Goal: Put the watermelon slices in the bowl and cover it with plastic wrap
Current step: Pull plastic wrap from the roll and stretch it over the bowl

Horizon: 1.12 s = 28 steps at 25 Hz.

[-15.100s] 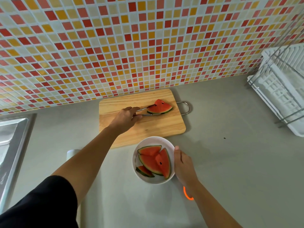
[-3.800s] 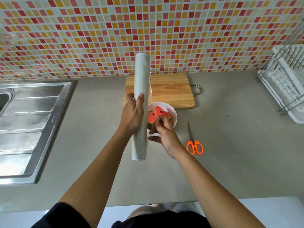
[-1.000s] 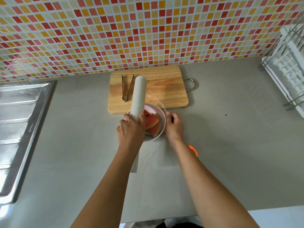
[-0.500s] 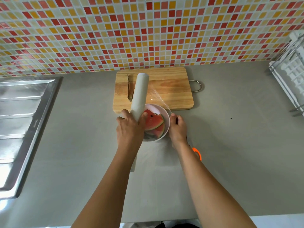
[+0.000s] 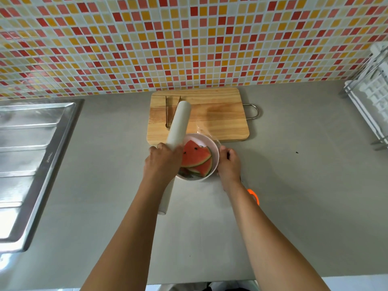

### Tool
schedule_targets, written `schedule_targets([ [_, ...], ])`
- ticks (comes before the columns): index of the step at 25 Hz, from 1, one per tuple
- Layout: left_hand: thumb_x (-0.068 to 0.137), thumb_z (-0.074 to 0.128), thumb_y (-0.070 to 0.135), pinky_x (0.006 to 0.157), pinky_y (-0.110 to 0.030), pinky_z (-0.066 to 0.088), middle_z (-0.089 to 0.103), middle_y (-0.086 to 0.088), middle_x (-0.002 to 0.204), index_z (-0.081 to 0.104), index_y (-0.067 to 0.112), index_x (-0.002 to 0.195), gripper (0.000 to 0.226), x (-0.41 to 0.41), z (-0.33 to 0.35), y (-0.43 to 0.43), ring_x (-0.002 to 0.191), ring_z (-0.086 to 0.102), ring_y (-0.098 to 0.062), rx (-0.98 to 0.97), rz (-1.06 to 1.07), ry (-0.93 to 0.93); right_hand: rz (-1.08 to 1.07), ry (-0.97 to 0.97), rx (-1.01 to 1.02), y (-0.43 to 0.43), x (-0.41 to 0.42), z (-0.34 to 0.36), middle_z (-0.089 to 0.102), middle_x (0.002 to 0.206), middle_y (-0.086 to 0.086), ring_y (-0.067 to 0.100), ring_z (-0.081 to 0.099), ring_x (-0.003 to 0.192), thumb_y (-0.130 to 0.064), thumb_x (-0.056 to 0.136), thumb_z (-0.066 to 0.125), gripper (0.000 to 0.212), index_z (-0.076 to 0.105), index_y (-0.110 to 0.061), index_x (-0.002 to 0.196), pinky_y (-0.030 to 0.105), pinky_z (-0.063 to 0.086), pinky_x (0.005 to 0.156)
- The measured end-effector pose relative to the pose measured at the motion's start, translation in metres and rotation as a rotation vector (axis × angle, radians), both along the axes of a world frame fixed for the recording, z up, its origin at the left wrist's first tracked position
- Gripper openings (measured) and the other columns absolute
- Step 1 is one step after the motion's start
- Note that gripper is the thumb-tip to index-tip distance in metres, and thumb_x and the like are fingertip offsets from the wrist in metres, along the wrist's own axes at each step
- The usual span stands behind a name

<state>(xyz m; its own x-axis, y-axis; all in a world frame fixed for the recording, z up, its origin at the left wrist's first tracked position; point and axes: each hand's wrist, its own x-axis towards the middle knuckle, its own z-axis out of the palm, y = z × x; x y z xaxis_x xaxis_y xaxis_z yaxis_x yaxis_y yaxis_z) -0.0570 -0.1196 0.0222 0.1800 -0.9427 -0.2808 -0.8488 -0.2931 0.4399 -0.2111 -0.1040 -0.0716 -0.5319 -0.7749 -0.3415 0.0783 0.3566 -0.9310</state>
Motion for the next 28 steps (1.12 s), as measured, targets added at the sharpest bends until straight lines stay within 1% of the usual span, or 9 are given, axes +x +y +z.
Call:
schedule_targets([
  [2,0.086,0.040,0.061,0.073,-0.039,0.037,0.046,-0.012,0.099,0.043,0.008,0.110,0.058,0.008,-0.001,0.002,0.087,0.048,-0.032,0.013,0.044,0.012,0.004,0.023,0.004,0.000,-0.001,0.001,0.055,0.066,0.003,0.023,0.051,0.065,-0.035,0.092,0.044,0.029,0.047,-0.020,0.068,0.038,0.042,0.062],
  [5,0.085,0.046,0.063,0.071,-0.039,0.036,0.043,-0.012,0.096,0.038,0.007,0.107,0.061,0.015,-0.007,0.008,0.082,0.046,-0.034,-0.036,0.106,0.083,0.010,0.046,0.016,0.000,-0.001,0.001,0.052,0.062,0.001,0.020,0.048,0.058,-0.037,0.093,0.043,0.031,0.046,-0.021,0.066,0.033,0.039,0.058],
  [10,0.089,0.044,0.060,0.072,-0.040,0.044,0.055,-0.012,0.092,0.031,0.011,0.098,0.051,0.019,-0.018,0.017,0.082,0.054,-0.034,-0.033,0.109,0.234,0.020,0.057,0.053,-0.002,-0.004,-0.002,0.049,0.058,-0.001,0.020,0.045,0.056,-0.038,0.092,0.043,0.031,0.046,-0.022,0.065,0.033,0.037,0.056],
  [13,0.092,0.033,0.058,0.071,-0.038,0.040,0.053,-0.011,0.094,0.035,0.011,0.100,0.048,0.023,-0.019,0.017,0.082,0.052,-0.030,0.034,0.149,0.300,0.031,0.049,0.060,0.001,-0.006,-0.004,0.046,0.054,-0.005,0.012,0.042,0.046,-0.040,0.092,0.043,0.032,0.047,-0.023,0.065,0.025,0.035,0.045],
  [15,0.094,0.029,0.055,0.071,-0.035,0.036,0.051,-0.010,0.094,0.040,0.009,0.100,0.048,0.027,-0.020,0.016,0.081,0.049,-0.027,0.057,0.144,0.267,0.039,0.042,0.056,0.003,-0.006,-0.005,0.045,0.051,-0.006,0.007,0.039,0.037,-0.040,0.092,0.044,0.032,0.048,-0.023,0.066,0.020,0.031,0.036],
  [19,0.093,0.031,0.058,0.074,-0.036,0.037,0.051,-0.013,0.094,0.043,0.007,0.096,0.052,0.031,-0.023,0.014,0.084,0.047,-0.030,0.018,0.126,0.104,0.038,0.057,0.046,0.003,-0.005,-0.005,0.045,0.052,-0.003,0.013,0.040,0.043,-0.038,0.093,0.044,0.033,0.046,-0.021,0.064,0.026,0.032,0.041],
  [22,0.090,0.034,0.062,0.072,-0.038,0.039,0.052,-0.014,0.096,0.040,0.008,0.099,0.055,0.036,-0.026,0.014,0.085,0.051,-0.032,0.003,0.144,0.077,0.031,0.029,0.045,0.002,-0.005,-0.005,0.043,0.049,-0.004,0.008,0.036,0.034,-0.038,0.092,0.044,0.032,0.047,-0.022,0.065,0.020,0.029,0.034],
  [25,0.090,0.035,0.062,0.073,-0.040,0.044,0.053,-0.013,0.095,0.037,0.009,0.101,0.055,0.039,-0.031,0.016,0.087,0.056,-0.035,0.018,0.156,0.117,0.024,0.020,0.035,0.003,-0.004,-0.006,0.041,0.049,-0.004,0.007,0.035,0.033,-0.037,0.092,0.044,0.032,0.046,-0.022,0.065,0.019,0.028,0.033],
  [28,0.090,0.037,0.061,0.071,-0.038,0.044,0.054,-0.013,0.096,0.036,0.009,0.102,0.053,0.039,-0.037,0.020,0.082,0.055,-0.031,0.022,0.194,0.274,0.023,0.037,0.035,0.002,-0.004,-0.007,0.044,0.055,-0.002,0.016,0.038,0.048,-0.037,0.092,0.044,0.032,0.046,-0.022,0.064,0.028,0.031,0.047],
])
